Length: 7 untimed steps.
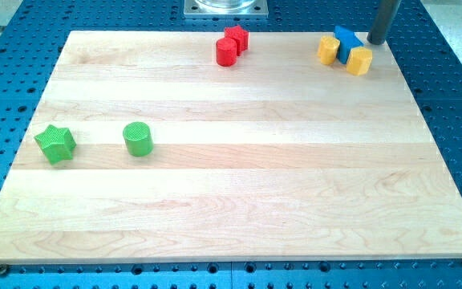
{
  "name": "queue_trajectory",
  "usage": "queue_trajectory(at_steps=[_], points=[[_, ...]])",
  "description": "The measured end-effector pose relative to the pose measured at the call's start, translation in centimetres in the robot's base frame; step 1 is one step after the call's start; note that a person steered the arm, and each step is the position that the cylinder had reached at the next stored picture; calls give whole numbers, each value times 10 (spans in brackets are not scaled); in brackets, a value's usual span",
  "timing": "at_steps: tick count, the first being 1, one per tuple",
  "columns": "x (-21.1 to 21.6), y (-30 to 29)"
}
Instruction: Move the cube into the triangle
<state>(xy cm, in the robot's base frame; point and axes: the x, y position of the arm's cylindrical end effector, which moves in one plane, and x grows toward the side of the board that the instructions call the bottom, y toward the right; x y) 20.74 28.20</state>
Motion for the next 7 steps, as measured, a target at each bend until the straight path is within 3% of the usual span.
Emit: queue_trajectory(at_steps=[7], points=[[8, -153]])
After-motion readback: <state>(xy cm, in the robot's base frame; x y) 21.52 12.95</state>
